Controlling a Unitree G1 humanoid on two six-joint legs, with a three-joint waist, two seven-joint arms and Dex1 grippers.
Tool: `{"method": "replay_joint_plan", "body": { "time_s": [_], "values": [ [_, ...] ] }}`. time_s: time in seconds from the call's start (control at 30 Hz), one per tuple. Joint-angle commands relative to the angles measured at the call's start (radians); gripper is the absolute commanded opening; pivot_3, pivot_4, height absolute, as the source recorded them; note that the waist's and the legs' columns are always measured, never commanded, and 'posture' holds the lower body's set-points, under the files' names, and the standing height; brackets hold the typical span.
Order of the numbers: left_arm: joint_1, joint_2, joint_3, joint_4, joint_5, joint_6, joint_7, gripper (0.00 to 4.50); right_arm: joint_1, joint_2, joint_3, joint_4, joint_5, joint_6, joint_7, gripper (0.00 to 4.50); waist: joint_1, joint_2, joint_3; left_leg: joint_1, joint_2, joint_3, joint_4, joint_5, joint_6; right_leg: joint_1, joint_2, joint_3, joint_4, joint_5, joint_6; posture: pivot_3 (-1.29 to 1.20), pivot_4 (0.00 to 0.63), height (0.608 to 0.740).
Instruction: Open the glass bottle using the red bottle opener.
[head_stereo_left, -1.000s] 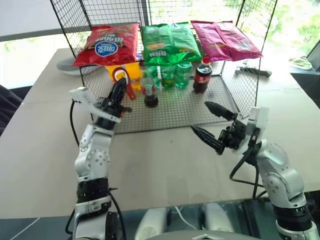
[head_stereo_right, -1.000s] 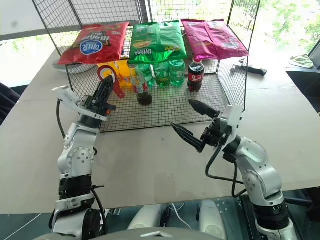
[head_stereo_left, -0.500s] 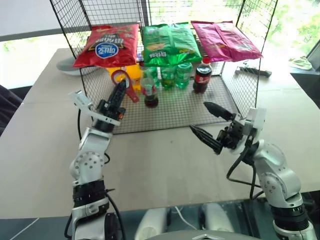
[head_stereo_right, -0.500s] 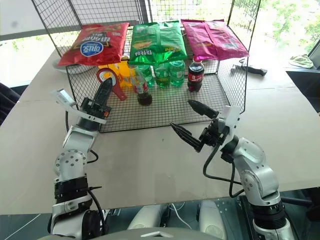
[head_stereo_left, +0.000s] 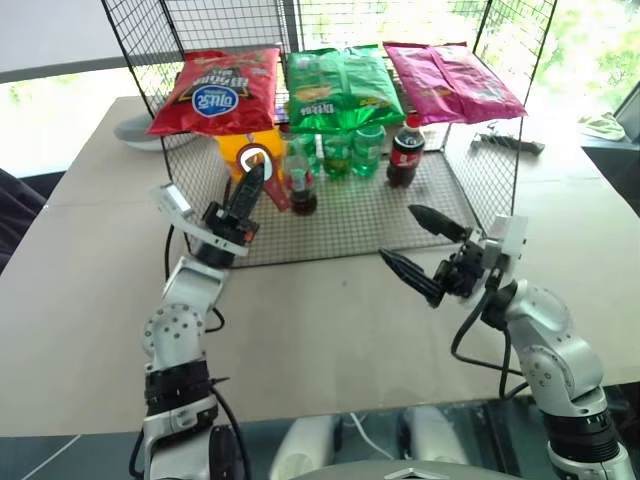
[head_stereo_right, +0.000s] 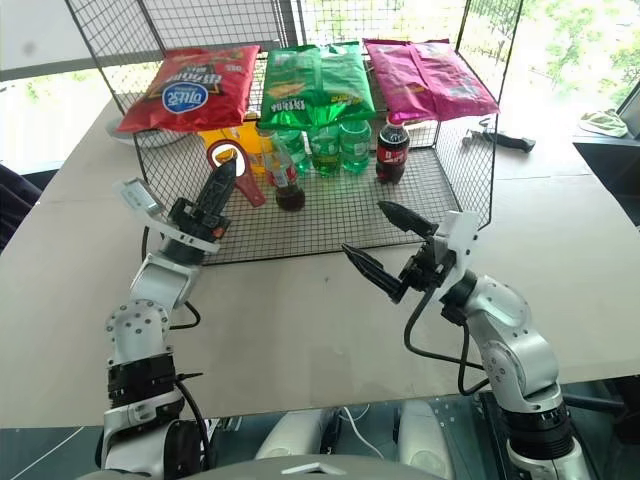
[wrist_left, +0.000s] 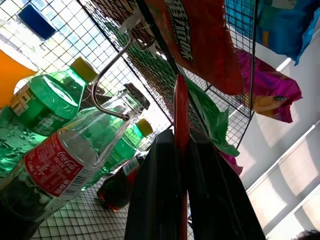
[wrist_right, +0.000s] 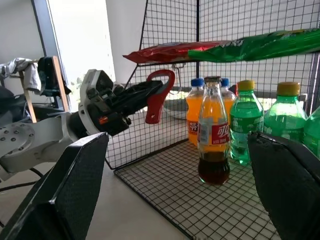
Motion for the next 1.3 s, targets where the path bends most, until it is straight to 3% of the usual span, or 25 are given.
{"method": "replay_joint_plan", "body": {
  "time_s": [0.03,0.2,0.33,0.47,0.77,0.87,0.97,1.0,1.13,1.3],
  "values": [
    [0.005,-0.005,-0.052,-0.067,-0.075,0.081,-0.041,0.14,-0.012,-0.016,0.016,-0.061,0.049,0.153,-0.080,4.50,0.001,0.000,0.000,0.000,0.000,0.000,0.000,0.000,0.000,0.000,0.000,0.000,0.000,0.000,0.000,0.00,0.150,0.740],
    [-0.002,-0.016,-0.109,-0.075,-0.140,0.178,-0.069,0.14,-0.099,-0.022,0.032,-0.063,0.211,0.451,-0.160,4.50,-0.006,0.000,0.000,0.000,0.000,0.000,0.000,0.000,0.000,0.000,0.000,0.000,0.000,0.000,0.000,0.00,0.150,0.740],
    [-0.017,-0.037,-0.156,-0.064,-0.151,0.216,-0.081,0.14,-0.181,0.036,-0.002,-0.020,0.391,0.617,-0.235,4.50,-0.018,0.000,0.000,0.000,0.001,-0.001,-0.001,0.000,0.000,0.000,0.001,0.000,0.000,0.000,0.000,0.00,0.150,0.740],
    [-0.027,-0.048,-0.177,-0.056,-0.146,0.234,-0.096,0.14,-0.238,0.076,-0.040,0.020,0.536,0.708,-0.292,4.50,-0.022,0.000,0.000,0.000,0.000,-0.001,0.000,0.000,0.000,0.000,0.000,0.000,0.000,0.000,0.000,0.00,0.150,0.740],
    [-0.023,-0.051,-0.186,-0.042,-0.138,0.250,-0.116,0.14,-0.290,0.101,-0.060,0.032,0.650,0.748,-0.359,4.50,-0.025,0.000,0.000,-0.001,0.000,0.000,-0.001,0.000,0.000,0.000,0.001,0.000,0.000,0.000,0.000,0.00,0.150,0.740],
    [-0.018,-0.048,-0.190,-0.038,-0.126,0.253,-0.128,0.00,-0.290,0.094,-0.060,0.025,0.669,0.748,-0.370,3.63,-0.025,0.000,0.000,-0.001,0.000,0.000,0.000,0.000,0.000,0.000,0.000,0.000,0.000,0.000,0.000,0.00,0.150,0.740],
    [-0.014,-0.046,-0.195,-0.033,-0.116,0.257,-0.142,0.00,-0.290,0.086,-0.057,0.023,0.686,0.748,-0.378,2.07,-0.025,0.000,0.000,-0.001,0.000,0.000,0.000,0.000,0.000,0.000,0.001,0.000,0.000,0.000,0.000,0.00,0.150,0.740],
    [-0.012,-0.046,-0.196,-0.032,-0.114,0.259,-0.145,0.00,-0.291,0.084,-0.056,0.022,0.690,0.749,-0.380,1.79,-0.025,0.000,0.000,-0.001,0.000,0.000,0.000,0.000,0.000,0.000,0.001,0.000,0.000,0.000,0.000,0.00,0.150,0.740],
    [-0.003,-0.039,-0.194,-0.022,-0.113,0.273,-0.158,0.00,-0.295,0.078,-0.051,0.025,0.695,0.746,-0.385,0.02,-0.026,0.000,0.000,-0.001,0.000,0.000,-0.001,0.000,0.000,0.000,0.001,0.000,0.000,0.000,0.000,0.00,0.150,0.740],
    [0.010,-0.014,-0.207,0.003,-0.082,0.283,-0.203,0.00,-0.294,0.073,-0.047,0.027,0.702,0.752,-0.387,0.02,-0.027,0.000,0.000,0.000,0.000,0.000,-0.001,0.000,0.000,0.000,0.001,0.000,0.000,0.000,0.000,0.00,0.150,0.740]
  ]
}}
